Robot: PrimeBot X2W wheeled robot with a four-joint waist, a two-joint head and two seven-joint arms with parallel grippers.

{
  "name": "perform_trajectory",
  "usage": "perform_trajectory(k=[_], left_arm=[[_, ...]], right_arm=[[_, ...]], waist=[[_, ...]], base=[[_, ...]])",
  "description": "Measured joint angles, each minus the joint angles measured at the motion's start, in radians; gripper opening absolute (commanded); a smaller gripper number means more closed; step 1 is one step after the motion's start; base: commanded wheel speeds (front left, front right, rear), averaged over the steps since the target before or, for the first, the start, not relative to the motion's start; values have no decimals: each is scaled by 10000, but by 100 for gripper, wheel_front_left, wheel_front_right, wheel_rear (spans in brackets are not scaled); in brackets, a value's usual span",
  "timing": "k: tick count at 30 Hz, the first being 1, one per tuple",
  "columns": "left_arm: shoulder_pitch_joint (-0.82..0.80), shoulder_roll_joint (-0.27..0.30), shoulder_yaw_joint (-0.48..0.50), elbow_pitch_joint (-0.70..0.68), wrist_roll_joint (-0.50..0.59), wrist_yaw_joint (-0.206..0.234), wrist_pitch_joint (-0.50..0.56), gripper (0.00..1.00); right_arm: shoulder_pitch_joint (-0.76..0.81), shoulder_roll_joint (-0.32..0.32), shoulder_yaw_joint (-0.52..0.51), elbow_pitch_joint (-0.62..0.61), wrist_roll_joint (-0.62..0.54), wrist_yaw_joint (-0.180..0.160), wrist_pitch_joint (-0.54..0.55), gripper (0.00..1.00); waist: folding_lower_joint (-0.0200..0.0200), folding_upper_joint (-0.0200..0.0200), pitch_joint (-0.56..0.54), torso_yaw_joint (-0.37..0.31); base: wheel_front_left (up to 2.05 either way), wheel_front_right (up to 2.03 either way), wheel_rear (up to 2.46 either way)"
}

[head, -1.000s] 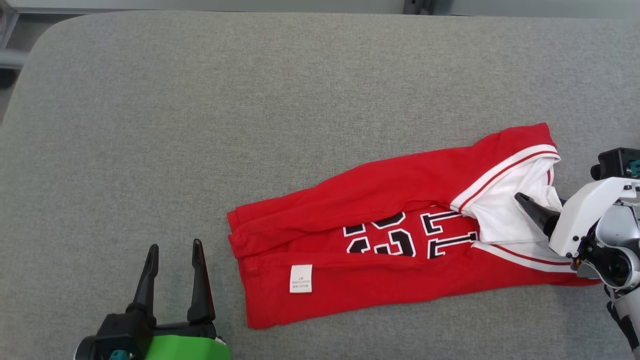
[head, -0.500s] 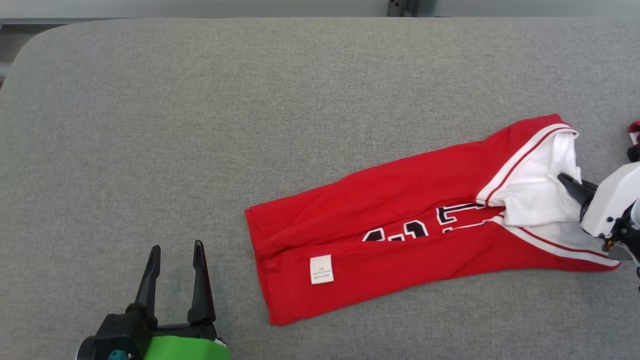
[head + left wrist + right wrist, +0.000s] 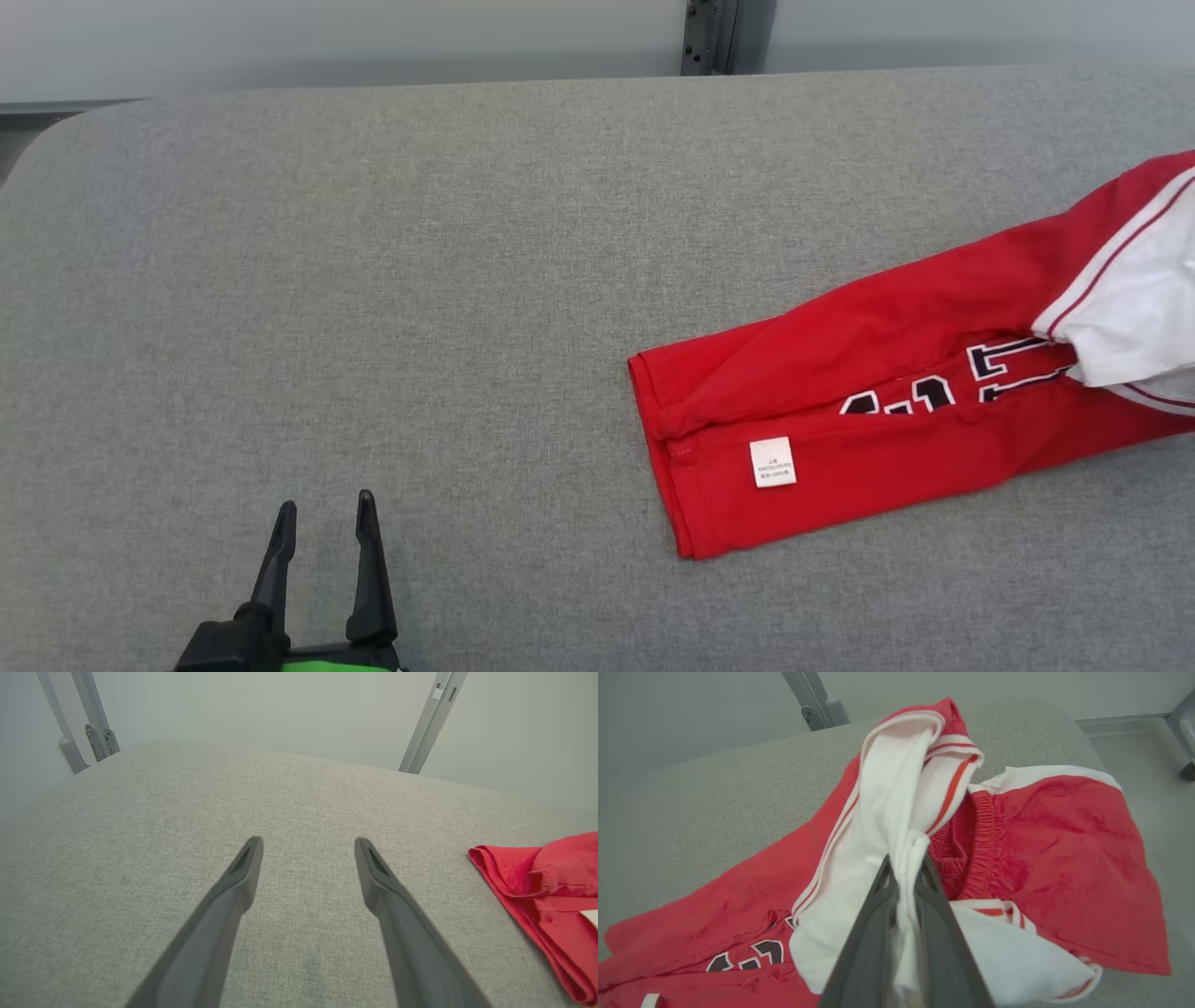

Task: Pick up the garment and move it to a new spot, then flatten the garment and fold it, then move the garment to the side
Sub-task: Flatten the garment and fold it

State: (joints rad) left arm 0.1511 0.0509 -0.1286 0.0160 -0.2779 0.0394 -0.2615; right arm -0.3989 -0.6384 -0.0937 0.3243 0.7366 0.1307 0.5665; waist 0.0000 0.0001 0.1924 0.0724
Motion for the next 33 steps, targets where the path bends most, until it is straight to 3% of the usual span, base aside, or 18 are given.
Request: perform_trajectory(k=[3,8,11,17,23,33], left_arm=[[86,-2,-13,-36,-35,88,0,100],[108,-4,-29,-77,-109,151,-10,100],[74,-6,-82,-73,-109,153,-10,100],[18,-6,-180,-46,-104,148,-12,100],[17,-6,-295,-2,-104,148,-12,100],[41,-6,-410,81,-163,194,-12,100]], right_arm=[[314,585,343,-1174,-128,-2,171,0],[988,2236,1430,-2909,-589,-2,349,0],[1258,3400,2065,-3074,-984,-2,163,0],[1458,5271,2635,-2142,-1952,-2,-876,0],[1341,5779,2669,-1085,-2280,-2,-1900,0],[1078,5871,3333,-272,-1756,-2,-2612,0]], waist=[[0,0,-116,-106],[0,0,-138,-304],[0,0,-60,-345],[0,0,17,-174],[0,-1,88,101],[0,0,5,278]], base=[[0,0,0],[0,0,0],[0,0,0],[0,0,0],[0,0,0],[0,0,0]])
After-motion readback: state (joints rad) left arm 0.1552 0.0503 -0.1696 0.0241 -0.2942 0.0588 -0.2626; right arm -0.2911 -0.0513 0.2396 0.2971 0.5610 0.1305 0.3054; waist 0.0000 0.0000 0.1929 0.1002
